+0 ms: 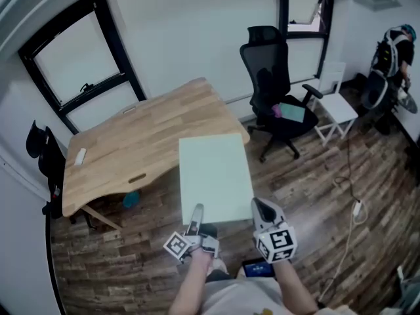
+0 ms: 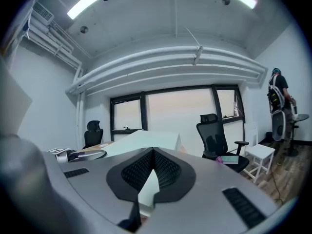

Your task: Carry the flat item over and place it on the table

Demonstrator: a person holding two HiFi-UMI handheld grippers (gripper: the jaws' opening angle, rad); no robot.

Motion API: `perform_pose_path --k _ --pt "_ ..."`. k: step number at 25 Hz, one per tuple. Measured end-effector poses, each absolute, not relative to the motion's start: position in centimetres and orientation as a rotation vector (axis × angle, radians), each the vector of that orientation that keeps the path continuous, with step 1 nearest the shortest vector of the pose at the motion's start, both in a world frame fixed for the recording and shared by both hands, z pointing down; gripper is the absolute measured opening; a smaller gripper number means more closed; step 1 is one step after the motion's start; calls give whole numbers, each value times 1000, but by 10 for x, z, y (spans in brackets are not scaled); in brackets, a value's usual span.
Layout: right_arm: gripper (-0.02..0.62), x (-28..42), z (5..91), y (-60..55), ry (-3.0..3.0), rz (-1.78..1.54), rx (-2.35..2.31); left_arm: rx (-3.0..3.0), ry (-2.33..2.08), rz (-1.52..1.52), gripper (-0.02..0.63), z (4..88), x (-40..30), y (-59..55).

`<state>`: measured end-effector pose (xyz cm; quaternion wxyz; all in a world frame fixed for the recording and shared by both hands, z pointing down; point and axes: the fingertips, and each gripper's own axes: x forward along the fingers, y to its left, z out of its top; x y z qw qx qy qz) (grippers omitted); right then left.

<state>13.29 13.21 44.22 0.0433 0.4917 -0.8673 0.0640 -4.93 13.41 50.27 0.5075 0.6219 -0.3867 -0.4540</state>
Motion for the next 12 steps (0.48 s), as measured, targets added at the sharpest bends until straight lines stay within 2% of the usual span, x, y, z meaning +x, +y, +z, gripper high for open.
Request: perform_pose_path --k 12 --pt "-2 133 446 134 -2651 188 1485 1468 -931 -1116 283 503 -43 145"
